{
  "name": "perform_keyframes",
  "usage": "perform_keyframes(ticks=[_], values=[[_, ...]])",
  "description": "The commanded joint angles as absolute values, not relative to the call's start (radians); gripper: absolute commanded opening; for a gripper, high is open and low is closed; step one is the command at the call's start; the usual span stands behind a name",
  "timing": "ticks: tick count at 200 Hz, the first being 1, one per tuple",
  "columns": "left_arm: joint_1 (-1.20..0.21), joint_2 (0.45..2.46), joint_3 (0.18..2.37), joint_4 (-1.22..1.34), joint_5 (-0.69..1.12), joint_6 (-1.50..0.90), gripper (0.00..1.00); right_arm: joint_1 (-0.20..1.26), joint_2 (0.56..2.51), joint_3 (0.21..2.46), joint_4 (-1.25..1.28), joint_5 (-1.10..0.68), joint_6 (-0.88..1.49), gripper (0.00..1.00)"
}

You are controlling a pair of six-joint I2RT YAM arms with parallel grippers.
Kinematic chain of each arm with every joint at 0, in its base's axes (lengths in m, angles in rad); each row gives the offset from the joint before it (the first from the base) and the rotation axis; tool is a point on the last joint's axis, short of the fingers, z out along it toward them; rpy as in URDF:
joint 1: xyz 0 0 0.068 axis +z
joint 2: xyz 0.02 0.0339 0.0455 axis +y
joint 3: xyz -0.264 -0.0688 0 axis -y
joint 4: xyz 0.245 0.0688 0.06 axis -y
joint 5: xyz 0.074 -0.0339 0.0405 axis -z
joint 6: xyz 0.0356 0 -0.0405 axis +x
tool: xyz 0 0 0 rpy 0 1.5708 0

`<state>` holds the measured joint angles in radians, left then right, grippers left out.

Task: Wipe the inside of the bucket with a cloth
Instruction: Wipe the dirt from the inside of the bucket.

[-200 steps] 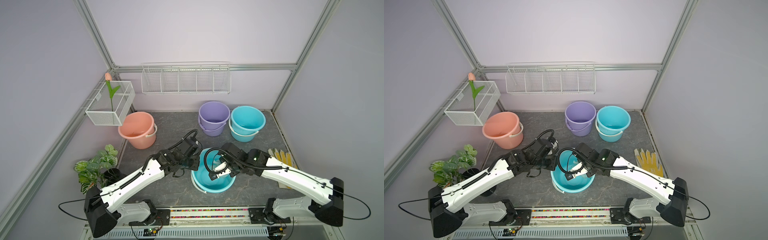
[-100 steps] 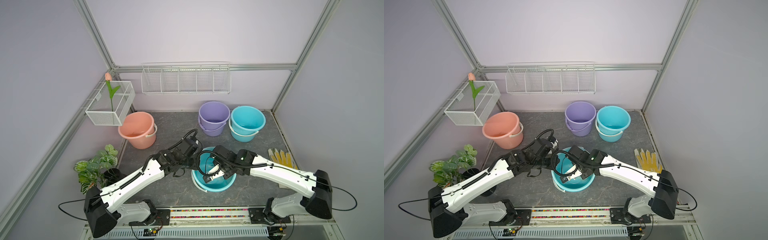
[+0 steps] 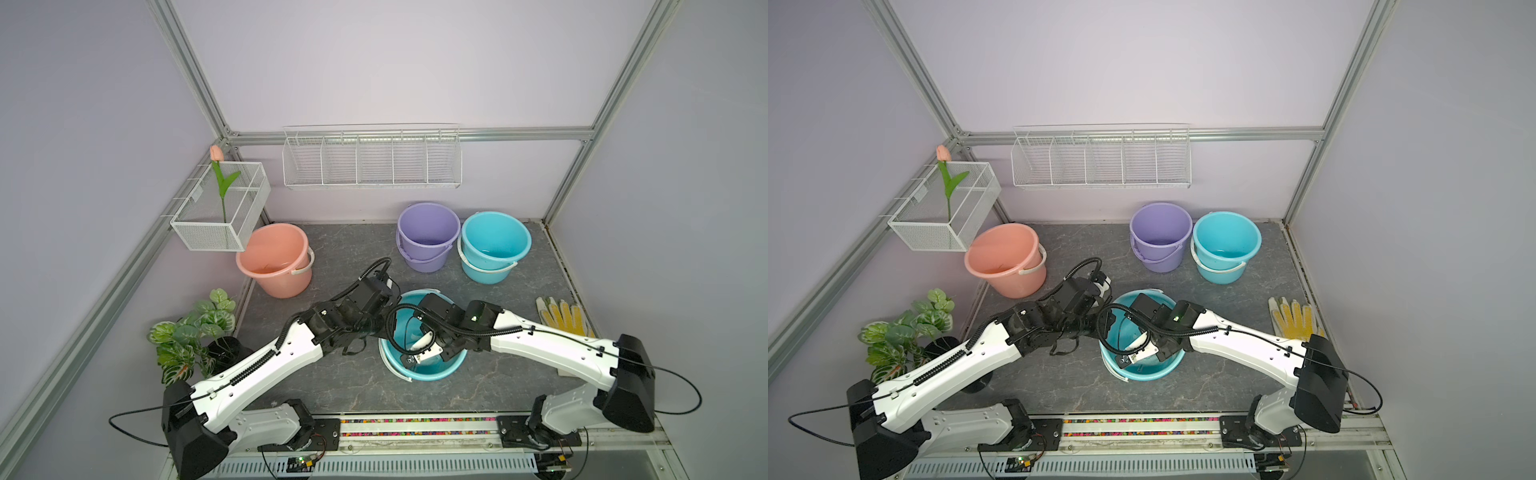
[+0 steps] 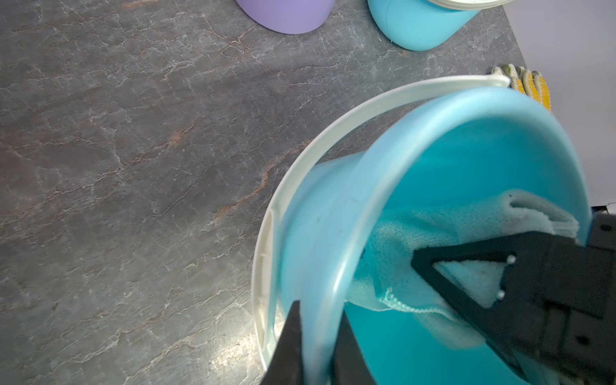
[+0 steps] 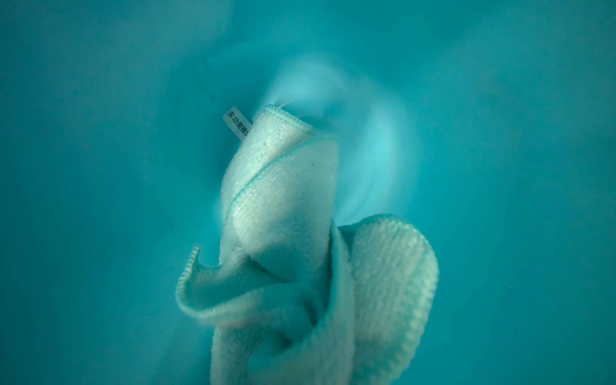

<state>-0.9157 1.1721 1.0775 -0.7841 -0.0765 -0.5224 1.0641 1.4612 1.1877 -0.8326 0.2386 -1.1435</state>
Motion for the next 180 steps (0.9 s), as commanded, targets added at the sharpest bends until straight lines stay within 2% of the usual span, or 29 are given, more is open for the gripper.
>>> perform_keyframes(ticks=[1, 180], values=[[-0.917, 1.148, 1.077, -0.751, -0.101, -0.535, 0.00, 1.069, 1.472, 1.194, -0.821, 0.229, -1.125, 0.07], [-0.917, 1.183, 1.049, -0.678, -0.059, -0.540, 0.00, 1.066, 1.468, 1.266, -0.946, 0.269, -1.019, 0.07]])
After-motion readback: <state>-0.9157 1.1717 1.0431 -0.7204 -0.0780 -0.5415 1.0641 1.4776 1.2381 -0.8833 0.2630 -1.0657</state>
